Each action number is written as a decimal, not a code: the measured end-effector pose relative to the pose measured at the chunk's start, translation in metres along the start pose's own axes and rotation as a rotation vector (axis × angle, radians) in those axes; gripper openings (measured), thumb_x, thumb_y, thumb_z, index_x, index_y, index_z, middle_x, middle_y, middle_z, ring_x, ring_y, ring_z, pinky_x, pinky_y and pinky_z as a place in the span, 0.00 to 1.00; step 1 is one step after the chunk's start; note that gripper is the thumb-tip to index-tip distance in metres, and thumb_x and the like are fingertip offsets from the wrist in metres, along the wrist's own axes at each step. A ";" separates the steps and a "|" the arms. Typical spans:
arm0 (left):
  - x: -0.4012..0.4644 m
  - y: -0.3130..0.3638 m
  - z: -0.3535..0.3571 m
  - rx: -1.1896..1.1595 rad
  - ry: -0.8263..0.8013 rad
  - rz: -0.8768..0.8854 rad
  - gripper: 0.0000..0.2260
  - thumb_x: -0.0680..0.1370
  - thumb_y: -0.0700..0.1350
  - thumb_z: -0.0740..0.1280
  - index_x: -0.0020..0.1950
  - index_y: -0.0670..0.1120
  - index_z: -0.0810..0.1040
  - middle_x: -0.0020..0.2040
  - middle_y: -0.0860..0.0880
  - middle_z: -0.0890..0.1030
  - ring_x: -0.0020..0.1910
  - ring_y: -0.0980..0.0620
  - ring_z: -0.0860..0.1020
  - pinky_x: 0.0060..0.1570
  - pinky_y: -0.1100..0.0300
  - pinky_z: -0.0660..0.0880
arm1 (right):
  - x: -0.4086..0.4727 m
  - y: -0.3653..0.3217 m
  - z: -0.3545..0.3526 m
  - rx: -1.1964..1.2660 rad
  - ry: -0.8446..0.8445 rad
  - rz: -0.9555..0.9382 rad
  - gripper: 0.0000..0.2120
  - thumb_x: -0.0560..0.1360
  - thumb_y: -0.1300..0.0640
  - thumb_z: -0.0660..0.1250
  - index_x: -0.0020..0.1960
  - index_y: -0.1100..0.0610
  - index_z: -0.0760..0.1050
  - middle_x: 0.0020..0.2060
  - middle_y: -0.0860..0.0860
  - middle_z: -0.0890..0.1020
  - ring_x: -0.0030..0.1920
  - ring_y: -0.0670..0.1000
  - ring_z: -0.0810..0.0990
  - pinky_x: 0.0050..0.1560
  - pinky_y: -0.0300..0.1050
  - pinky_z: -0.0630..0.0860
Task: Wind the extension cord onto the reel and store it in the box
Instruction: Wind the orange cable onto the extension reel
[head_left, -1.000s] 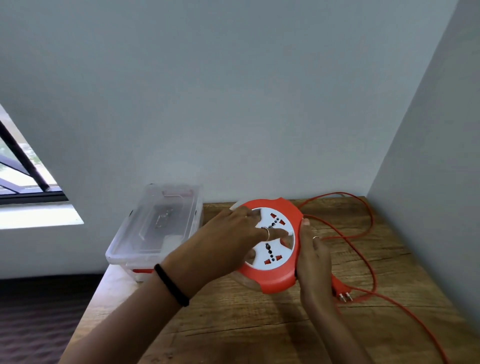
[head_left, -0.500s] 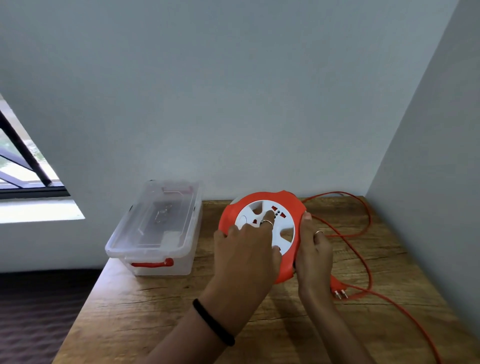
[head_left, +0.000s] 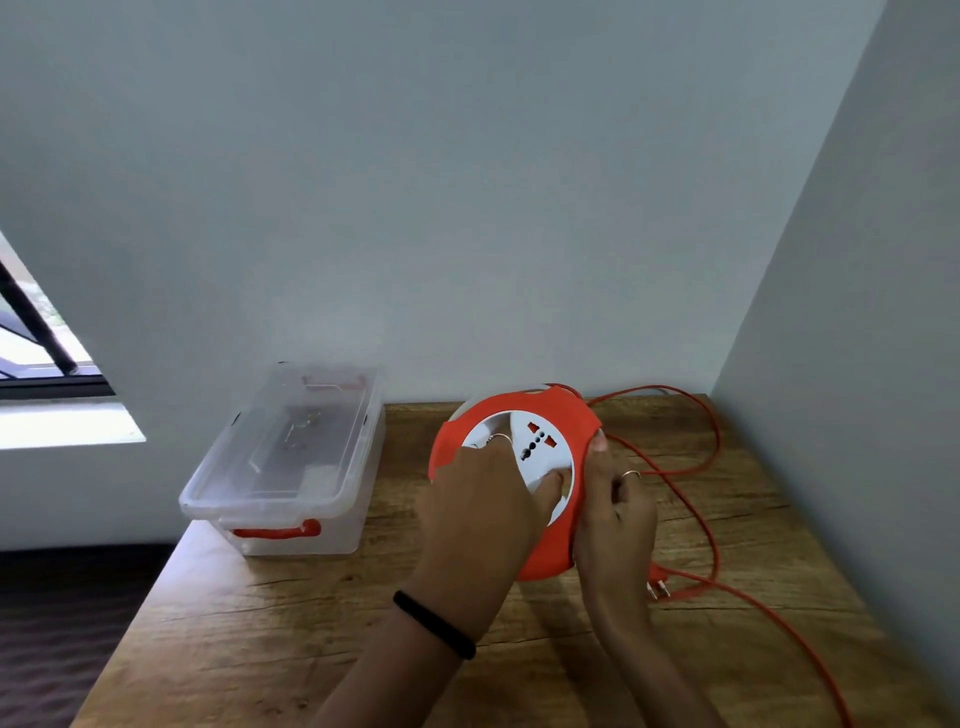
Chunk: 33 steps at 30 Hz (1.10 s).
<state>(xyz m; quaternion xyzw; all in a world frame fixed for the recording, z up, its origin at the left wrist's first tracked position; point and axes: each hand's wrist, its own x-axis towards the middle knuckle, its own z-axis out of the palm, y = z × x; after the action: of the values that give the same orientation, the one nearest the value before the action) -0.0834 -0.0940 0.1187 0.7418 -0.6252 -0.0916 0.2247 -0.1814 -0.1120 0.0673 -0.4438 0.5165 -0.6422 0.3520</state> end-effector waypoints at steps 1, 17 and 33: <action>0.000 0.000 0.002 -0.033 -0.002 -0.010 0.28 0.76 0.63 0.61 0.69 0.48 0.69 0.61 0.50 0.79 0.55 0.50 0.79 0.48 0.59 0.75 | 0.000 0.001 0.000 0.000 0.007 -0.004 0.18 0.78 0.48 0.59 0.33 0.56 0.71 0.22 0.42 0.77 0.25 0.39 0.76 0.25 0.29 0.69; 0.007 0.000 -0.009 0.070 -0.043 0.210 0.31 0.78 0.59 0.62 0.77 0.54 0.56 0.71 0.51 0.72 0.63 0.52 0.75 0.58 0.59 0.74 | 0.006 0.007 0.004 0.052 -0.020 0.021 0.26 0.74 0.42 0.56 0.51 0.65 0.78 0.35 0.50 0.84 0.34 0.42 0.82 0.30 0.32 0.74; 0.025 -0.029 -0.029 0.670 -0.349 0.684 0.28 0.82 0.47 0.59 0.77 0.63 0.50 0.78 0.39 0.50 0.72 0.40 0.66 0.66 0.47 0.68 | 0.005 0.015 0.007 0.124 -0.060 0.252 0.21 0.77 0.42 0.57 0.46 0.57 0.80 0.36 0.53 0.85 0.36 0.52 0.85 0.31 0.43 0.79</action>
<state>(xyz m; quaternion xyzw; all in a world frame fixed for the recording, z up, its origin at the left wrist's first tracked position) -0.0407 -0.1089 0.1346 0.4996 -0.8556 0.0704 -0.1162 -0.1766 -0.1220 0.0538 -0.3716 0.5168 -0.6101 0.4718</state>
